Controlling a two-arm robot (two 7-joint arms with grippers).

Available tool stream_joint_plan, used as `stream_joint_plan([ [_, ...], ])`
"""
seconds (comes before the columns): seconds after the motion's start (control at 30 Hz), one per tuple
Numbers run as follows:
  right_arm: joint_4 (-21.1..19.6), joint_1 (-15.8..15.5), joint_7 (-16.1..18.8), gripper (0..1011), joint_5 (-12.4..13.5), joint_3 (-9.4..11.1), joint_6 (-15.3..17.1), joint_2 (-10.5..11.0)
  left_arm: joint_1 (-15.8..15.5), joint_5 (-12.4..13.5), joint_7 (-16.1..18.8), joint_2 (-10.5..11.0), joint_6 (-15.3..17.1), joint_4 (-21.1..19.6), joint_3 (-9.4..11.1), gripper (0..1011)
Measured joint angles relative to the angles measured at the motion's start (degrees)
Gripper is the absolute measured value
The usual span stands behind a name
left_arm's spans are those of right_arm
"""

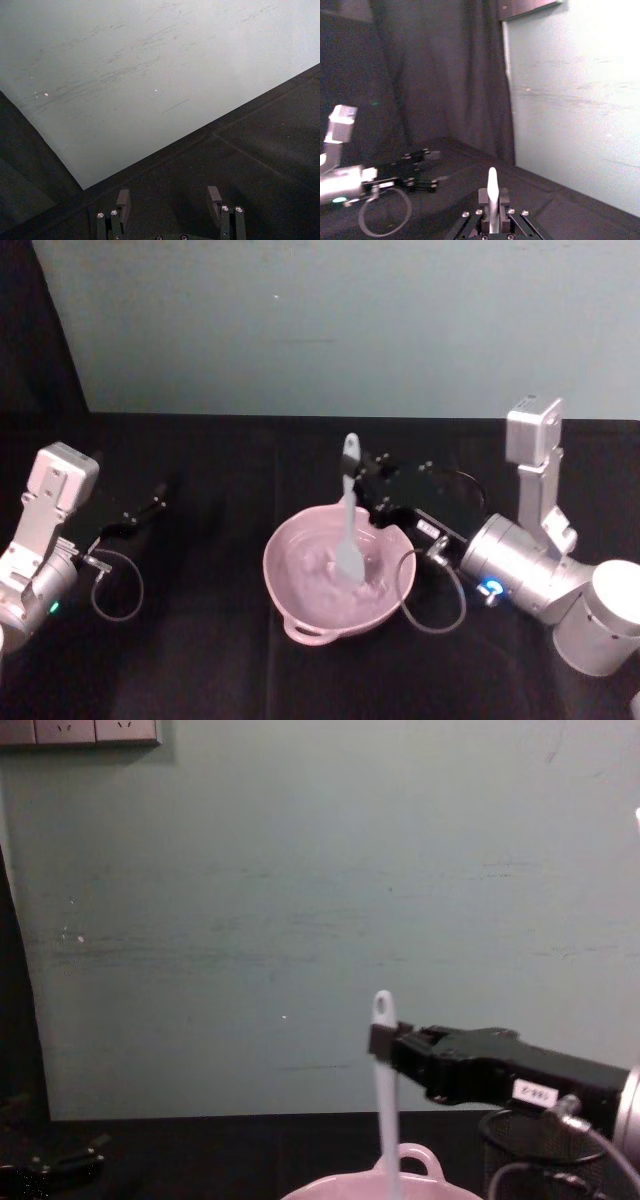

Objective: Use the one hand to pick up the spoon and stir the clear water in the bowl.

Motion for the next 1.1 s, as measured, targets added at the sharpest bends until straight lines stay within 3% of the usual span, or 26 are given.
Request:
stream_joint_plan([
  [0.37,-0.77,-0.24,1.67,117,-0.26,-3.46,0.28,-1.91,0.00,0.00,0.00,0.00,0.00,0.00,0.00,1005],
  [0.67,4.31,3.21,2.56,117,0.25,-4.46,-0.73,-4.76,0.00,0.00,0.00,0.00,0.00,0.00,0.00,1005],
  [0.9,8.44,5.27,1.60,116,0.10,-3.06,-2.43,-5.64,0.00,0.00,0.00,0.00,0.00,0.00,0.00,1005],
  [1.1,8.63,4.85,-0.03,116,0.01,-0.19,-3.05,-4.16,0.00,0.00,0.00,0.00,0.00,0.00,0.00,1005],
])
